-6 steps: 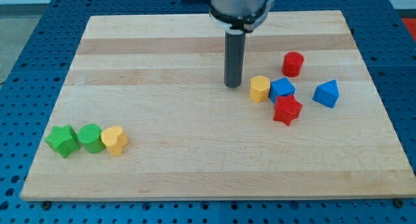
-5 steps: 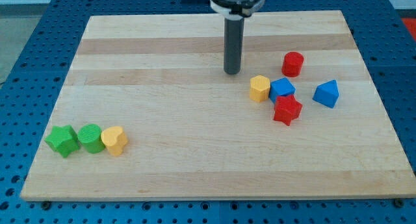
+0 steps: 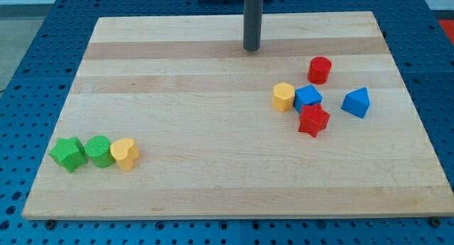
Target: Slightly move the red circle above the yellow hexagon
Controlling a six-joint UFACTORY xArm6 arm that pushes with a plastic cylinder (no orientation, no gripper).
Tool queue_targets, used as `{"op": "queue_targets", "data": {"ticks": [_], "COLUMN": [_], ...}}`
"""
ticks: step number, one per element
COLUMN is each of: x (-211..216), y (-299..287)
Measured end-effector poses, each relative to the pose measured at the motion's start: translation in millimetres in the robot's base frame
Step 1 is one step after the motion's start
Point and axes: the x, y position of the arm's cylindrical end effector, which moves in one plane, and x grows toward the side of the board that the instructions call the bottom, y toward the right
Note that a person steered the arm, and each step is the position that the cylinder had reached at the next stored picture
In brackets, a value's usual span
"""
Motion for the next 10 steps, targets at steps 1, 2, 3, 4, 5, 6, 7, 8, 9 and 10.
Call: {"op": "queue_targets", "data": {"ticks": [1, 2, 3, 4, 5, 6, 7, 8, 9, 10], "x": [-31, -77, -93, -93, -43, 9, 2, 40, 76, 77], "y": [-4, -6, 13, 57, 115, 115, 133, 170, 129, 88]}}
